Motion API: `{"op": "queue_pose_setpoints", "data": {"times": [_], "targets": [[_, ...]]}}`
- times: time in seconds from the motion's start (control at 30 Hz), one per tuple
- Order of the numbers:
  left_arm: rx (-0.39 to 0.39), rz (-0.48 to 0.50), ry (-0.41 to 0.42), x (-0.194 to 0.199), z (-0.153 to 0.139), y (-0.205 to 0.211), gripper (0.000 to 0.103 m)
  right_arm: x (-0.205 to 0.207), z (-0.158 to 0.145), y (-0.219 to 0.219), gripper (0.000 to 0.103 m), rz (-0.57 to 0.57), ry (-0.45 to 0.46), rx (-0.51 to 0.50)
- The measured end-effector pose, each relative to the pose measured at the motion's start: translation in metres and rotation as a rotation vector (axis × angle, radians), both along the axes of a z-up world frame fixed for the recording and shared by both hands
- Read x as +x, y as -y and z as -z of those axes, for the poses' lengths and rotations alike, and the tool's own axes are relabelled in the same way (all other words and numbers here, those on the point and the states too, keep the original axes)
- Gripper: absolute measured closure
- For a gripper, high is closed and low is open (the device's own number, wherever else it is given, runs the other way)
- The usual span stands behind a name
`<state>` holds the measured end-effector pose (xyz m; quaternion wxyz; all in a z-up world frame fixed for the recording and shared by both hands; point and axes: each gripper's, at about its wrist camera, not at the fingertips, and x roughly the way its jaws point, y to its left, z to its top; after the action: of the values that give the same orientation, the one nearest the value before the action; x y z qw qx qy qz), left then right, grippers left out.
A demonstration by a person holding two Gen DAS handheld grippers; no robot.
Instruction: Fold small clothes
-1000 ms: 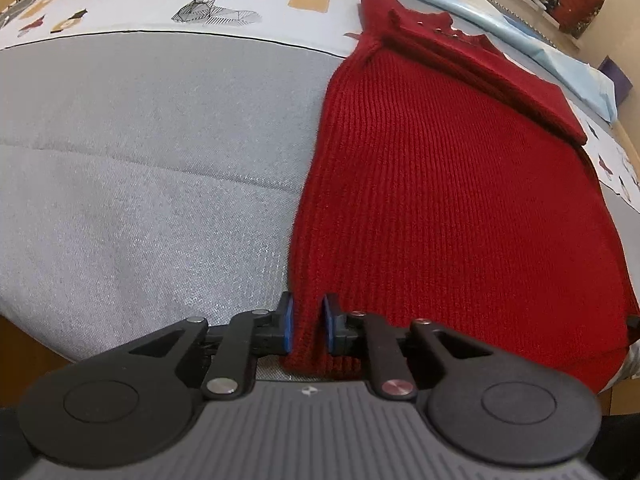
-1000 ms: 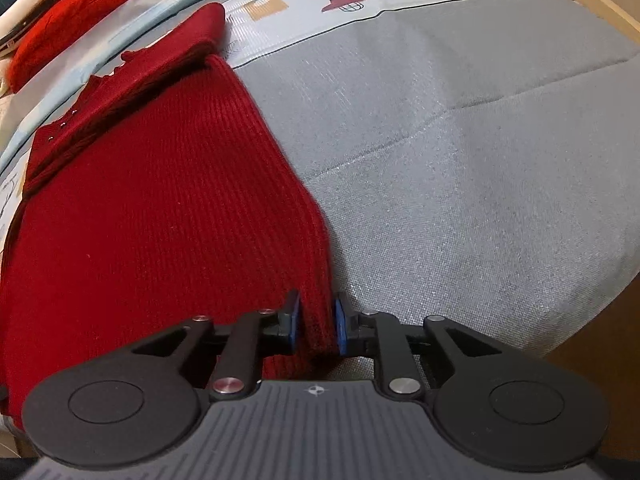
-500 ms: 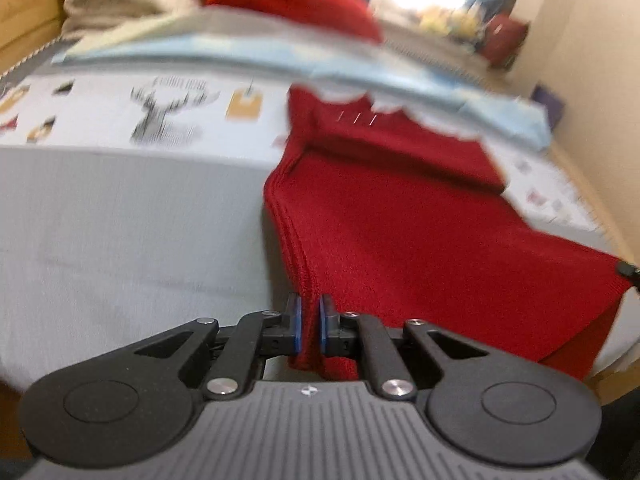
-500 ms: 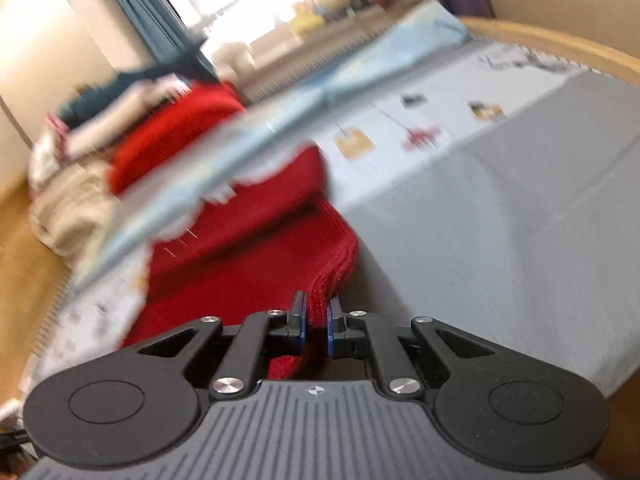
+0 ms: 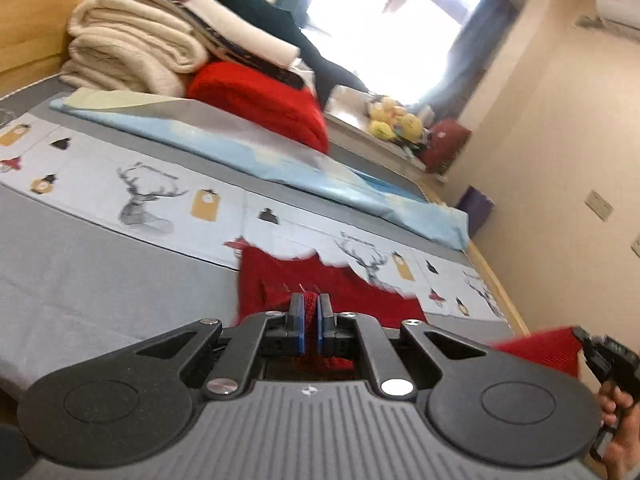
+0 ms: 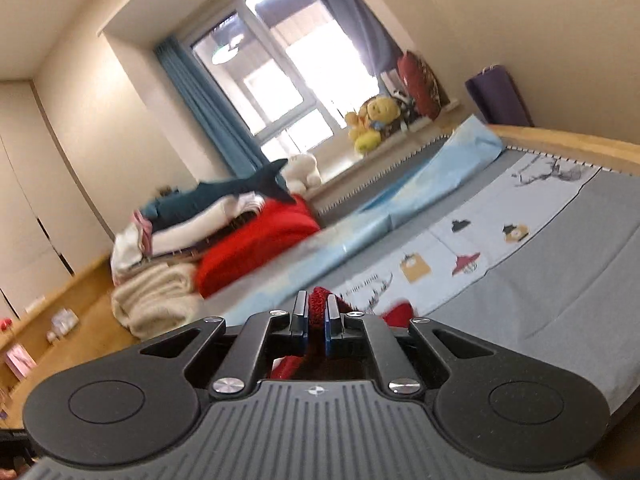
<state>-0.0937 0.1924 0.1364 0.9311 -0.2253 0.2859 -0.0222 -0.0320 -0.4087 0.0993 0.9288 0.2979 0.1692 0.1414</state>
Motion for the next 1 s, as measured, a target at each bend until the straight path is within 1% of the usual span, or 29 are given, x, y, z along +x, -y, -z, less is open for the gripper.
{"op": "queue_pose_setpoints", "data": {"times": [0.07,0.1,0.17,0.23,0.27,0.33,0.37,0.43,0.47,0.5,0.53,0.57,0.6,0.63,0.7,0.77,0.87,0.93,1.0], "targets": [[-0.024,-0.016,-0.041,0.018,0.005,-0.011,0.098,0.010,0.001,0.006,0.097,0.014,-0.037,0.019],[-0.014,-0.021,-0.058,0.032,0.010,-0.016,0.098,0.020,0.005,0.007,0.097,0.018,-0.058,0.025],[0.003,-0.008,-0.097,0.069,0.028,-0.025,0.098,0.051,0.017,0.001,0.097,0.021,-0.089,-0.029],[0.021,-0.008,-0.152,0.110,0.051,-0.030,0.098,0.090,0.035,-0.007,0.097,0.015,-0.167,-0.056],[0.025,-0.001,-0.179,0.132,0.065,-0.032,0.098,0.112,0.047,-0.010,0.097,0.021,-0.217,-0.065],[0.059,0.013,-0.210,0.171,0.089,-0.036,0.098,0.156,0.073,-0.015,0.097,0.036,-0.326,-0.076],[0.048,0.016,-0.229,0.189,0.100,-0.039,0.097,0.171,0.084,-0.019,0.097,0.050,-0.356,-0.094],[0.010,0.046,-0.237,0.211,0.121,-0.045,0.094,0.197,0.106,-0.025,0.095,0.039,-0.401,-0.144],[0.003,0.046,-0.236,0.218,0.130,-0.049,0.090,0.206,0.116,-0.028,0.094,0.039,-0.419,-0.181],[-0.026,0.029,-0.250,0.222,0.142,-0.055,0.082,0.208,0.123,-0.031,0.091,0.058,-0.430,-0.213],[-0.078,0.009,-0.272,0.223,0.154,-0.062,0.078,0.209,0.129,-0.033,0.090,0.084,-0.458,-0.239],[-0.139,-0.009,-0.325,0.224,0.167,-0.067,0.074,0.210,0.132,-0.032,0.090,0.092,-0.484,-0.233],[-0.162,-0.017,-0.376,0.226,0.174,-0.068,0.074,0.210,0.132,-0.028,0.090,0.096,-0.484,-0.200],[-0.150,-0.018,-0.376,0.226,0.176,-0.067,0.074,0.207,0.130,-0.022,0.088,0.112,-0.465,-0.163],[-0.078,-0.018,-0.360,0.228,0.175,-0.064,0.063,0.202,0.129,-0.017,0.069,0.142,-0.443,-0.156],[-0.057,-0.008,-0.379,0.231,0.182,-0.062,0.059,0.205,0.138,-0.015,0.068,0.129,-0.486,-0.158],[-0.062,0.008,-0.456,0.240,0.200,-0.058,0.059,0.210,0.158,-0.022,0.067,0.048,-0.552,-0.125],[-0.084,0.000,-0.457,0.246,0.204,-0.056,0.056,0.217,0.173,-0.032,0.062,0.003,-0.630,-0.131],[-0.112,-0.013,-0.462,0.251,0.208,-0.055,0.053,0.223,0.180,-0.041,0.060,-0.023,-0.668,-0.149]]}}
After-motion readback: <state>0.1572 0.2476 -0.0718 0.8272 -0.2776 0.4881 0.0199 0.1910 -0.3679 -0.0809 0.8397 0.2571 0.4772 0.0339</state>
